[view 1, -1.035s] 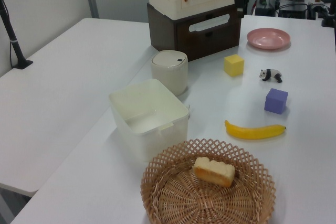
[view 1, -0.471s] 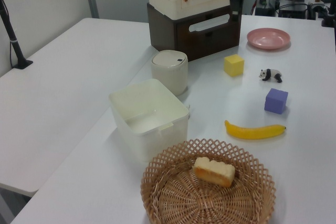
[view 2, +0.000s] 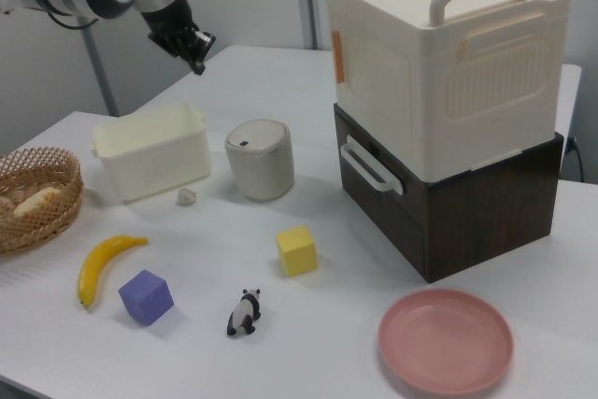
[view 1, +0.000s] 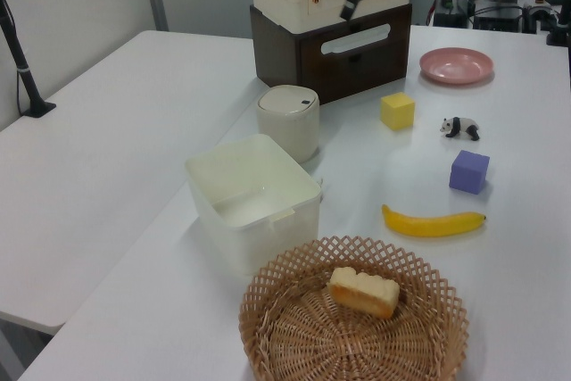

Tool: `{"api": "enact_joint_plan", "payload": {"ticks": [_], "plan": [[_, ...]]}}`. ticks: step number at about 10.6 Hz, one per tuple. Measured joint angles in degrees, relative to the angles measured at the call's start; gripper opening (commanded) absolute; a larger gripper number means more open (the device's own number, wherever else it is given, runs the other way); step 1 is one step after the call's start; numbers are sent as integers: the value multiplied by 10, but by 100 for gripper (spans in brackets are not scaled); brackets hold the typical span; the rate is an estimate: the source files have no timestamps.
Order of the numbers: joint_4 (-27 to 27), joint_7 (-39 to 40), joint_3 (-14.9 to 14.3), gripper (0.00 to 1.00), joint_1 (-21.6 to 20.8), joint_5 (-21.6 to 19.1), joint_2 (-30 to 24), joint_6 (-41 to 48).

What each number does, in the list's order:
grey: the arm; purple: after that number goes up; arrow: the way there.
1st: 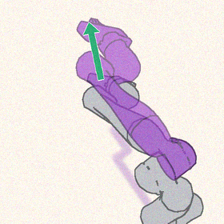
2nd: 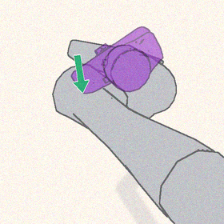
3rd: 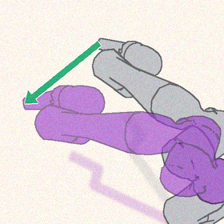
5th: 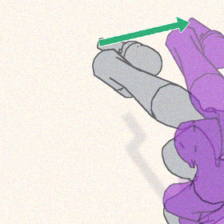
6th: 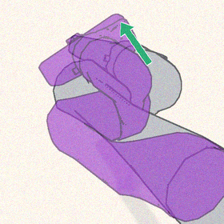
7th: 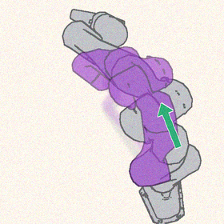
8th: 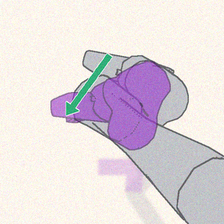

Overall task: Open the trash can
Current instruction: 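Move the gripper over the small white trash can's lid, then lower the gripper and press the lid's button to pop it open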

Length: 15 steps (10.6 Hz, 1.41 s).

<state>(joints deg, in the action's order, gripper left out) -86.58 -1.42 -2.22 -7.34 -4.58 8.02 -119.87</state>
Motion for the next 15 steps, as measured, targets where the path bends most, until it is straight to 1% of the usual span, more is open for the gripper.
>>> {"api": "enact_joint_plan", "payload": {"ticks": [2, 5, 6, 11, 15], "plan": [[-2, -12, -1, 0, 1, 0, 26, -78], [-4, -13, -1, 0, 2, 0, 80, -148], [-4, -13, -1, 0, 2, 2, 99, -160], [-6, -13, -1, 0, -2, 3, 157, -162], [-4, -16, -1, 0, -6, 5, 189, -166]]}}
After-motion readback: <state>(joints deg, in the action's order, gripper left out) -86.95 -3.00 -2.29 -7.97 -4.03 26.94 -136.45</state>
